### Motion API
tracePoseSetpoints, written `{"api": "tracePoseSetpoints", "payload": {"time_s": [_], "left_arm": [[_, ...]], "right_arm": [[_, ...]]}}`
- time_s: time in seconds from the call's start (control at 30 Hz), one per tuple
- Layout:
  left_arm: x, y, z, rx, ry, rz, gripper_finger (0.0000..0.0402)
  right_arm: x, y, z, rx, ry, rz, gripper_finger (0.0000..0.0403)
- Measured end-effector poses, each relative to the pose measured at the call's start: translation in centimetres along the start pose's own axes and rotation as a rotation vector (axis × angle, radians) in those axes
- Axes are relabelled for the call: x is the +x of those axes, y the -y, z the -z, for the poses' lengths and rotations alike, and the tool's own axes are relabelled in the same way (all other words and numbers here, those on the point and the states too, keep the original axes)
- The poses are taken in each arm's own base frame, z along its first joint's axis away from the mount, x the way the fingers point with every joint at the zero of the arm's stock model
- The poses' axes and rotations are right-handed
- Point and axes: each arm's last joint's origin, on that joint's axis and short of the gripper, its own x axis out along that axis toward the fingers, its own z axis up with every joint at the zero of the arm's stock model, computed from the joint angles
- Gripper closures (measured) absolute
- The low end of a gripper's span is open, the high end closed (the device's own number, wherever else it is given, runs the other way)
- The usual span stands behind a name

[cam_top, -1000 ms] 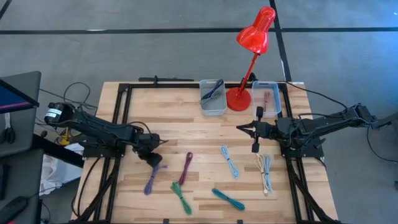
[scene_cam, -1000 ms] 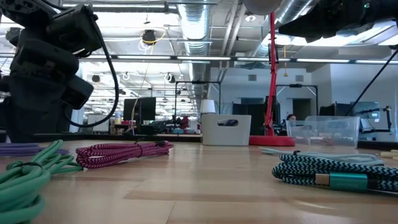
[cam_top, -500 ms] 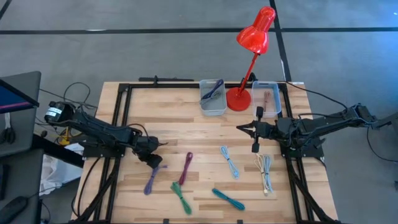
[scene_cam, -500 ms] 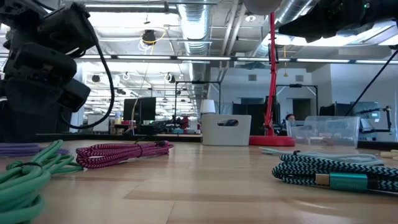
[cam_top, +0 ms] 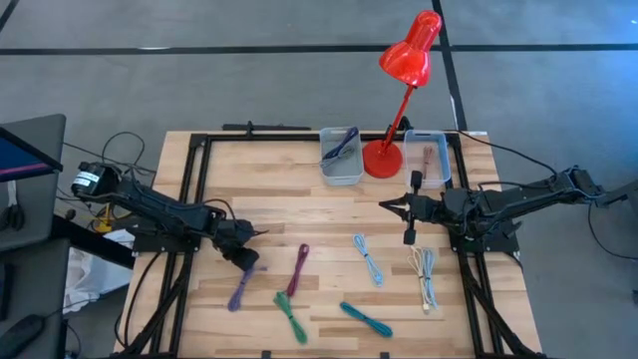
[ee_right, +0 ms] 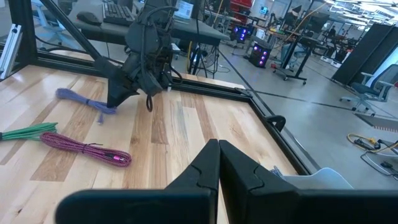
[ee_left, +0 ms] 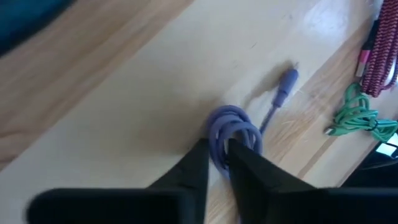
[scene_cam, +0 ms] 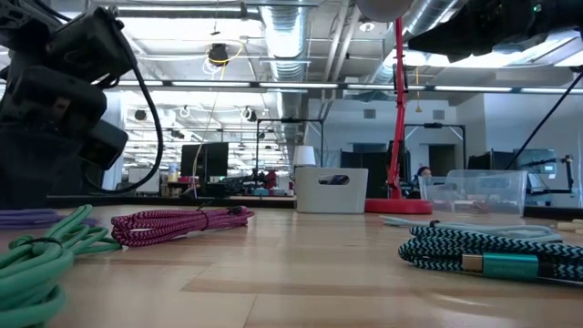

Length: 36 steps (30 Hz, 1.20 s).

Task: Pick & Place USB Port
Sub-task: Put the purple charger cable into the transparent bin

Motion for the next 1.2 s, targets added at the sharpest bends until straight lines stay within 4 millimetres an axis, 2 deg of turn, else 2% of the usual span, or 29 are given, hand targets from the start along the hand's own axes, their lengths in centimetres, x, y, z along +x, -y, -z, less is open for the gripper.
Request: {"api": "tracePoseSetpoints", "payload": {"time_s": [0.1, 0.4, 0.63, 0.8, 1.2], "left_arm": [[0.0, 0.0, 0.0, 0.001, 0.0, -0.001, 0.0387], [0.0, 0.1, -0.1, 0.035, 0.044, 0.005, 0.0391], [-0.6, 1.2, -1.2, 0.103, 0.196, 0.029, 0.0392], [-2.3, 3.0, -3.0, 0.24, 0.34, 0.048, 0.0392], [-8.7, 8.2, -6.9, 0.642, 0.735, 0.031, 0.0392]], "right_arm": [[0.0, 0.0, 0.0, 0.0, 0.0, 0.0, 0.0402], [0.0, 0.0, 0.0, 0.0, 0.0, 0.0, 0.0402], [0.0, 0.0, 0.0, 0.0, 0.0, 0.0, 0.0402], [0.0, 0.0, 0.0, 0.001, 0.001, 0.0, 0.0402], [0.0, 0.1, -0.1, 0.006, 0.006, 0.004, 0.0402]]}}
